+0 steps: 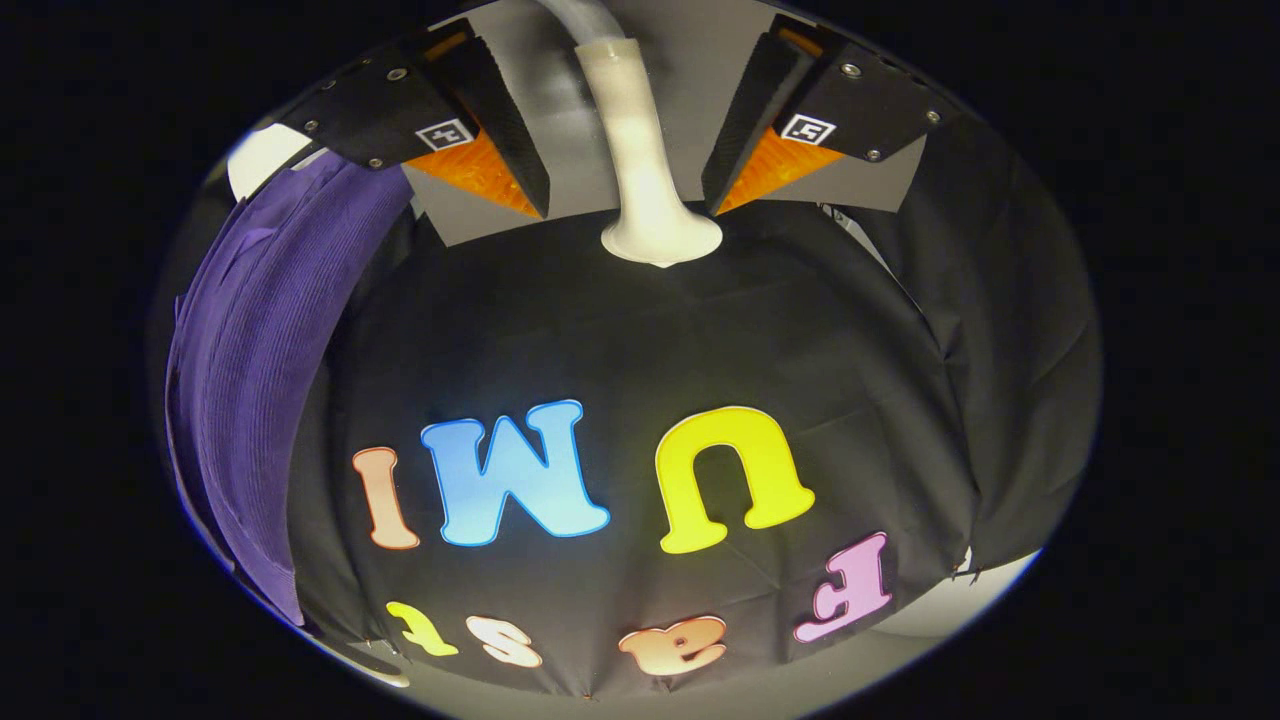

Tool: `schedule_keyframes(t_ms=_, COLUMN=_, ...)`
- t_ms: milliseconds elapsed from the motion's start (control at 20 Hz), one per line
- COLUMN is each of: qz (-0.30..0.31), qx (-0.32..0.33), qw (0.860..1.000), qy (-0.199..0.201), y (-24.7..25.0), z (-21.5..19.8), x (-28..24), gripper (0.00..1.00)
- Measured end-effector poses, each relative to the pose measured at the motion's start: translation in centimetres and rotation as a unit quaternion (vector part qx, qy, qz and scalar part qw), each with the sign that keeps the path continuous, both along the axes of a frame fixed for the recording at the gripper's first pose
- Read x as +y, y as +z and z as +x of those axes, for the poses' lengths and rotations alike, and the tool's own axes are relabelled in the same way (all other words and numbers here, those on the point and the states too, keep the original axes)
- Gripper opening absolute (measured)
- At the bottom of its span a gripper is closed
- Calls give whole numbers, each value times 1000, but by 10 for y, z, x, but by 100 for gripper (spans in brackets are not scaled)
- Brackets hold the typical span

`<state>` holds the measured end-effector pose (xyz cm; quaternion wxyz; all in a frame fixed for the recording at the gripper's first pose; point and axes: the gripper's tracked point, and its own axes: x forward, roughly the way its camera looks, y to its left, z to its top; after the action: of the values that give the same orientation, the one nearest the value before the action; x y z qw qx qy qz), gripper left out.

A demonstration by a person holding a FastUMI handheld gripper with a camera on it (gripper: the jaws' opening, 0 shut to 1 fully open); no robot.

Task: Iron the clothes twice with a garment steamer, once on the left side and once on the right side.

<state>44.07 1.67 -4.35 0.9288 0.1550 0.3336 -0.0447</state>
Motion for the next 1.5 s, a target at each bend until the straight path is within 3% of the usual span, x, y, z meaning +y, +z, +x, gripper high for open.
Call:
schedule_keyframes(t_ms=250, qz=32, qx=40, qw=999, qy=-15, y=-37, z=3, x=1, gripper=93)
schedule_keyframes(t_ms=500, qz=62, qx=73, qw=995, qy=-6, y=-64, z=-2, x=20, gripper=87)
schedule_keyframes(t_ms=600, qz=64, qx=84, qw=994, qy=4, y=-72, z=-4, x=29, gripper=80)
schedule_keyframes(t_ms=750, qz=39, qx=100, qw=994, qy=21, y=-84, z=-9, x=36, gripper=61)
schedule_keyframes(t_ms=850, qz=22, qx=95, qw=995, qy=31, y=-80, z=-10, x=36, gripper=50)
schedule_keyframes(t_ms=1050, qz=-12, qx=63, qw=998, qy=29, y=-64, z=-18, x=30, gripper=41)
schedule_keyframes(t_ms=1500, qz=-18, qx=-27, qw=999, qy=14, y=-6, z=-89, x=26, gripper=40)
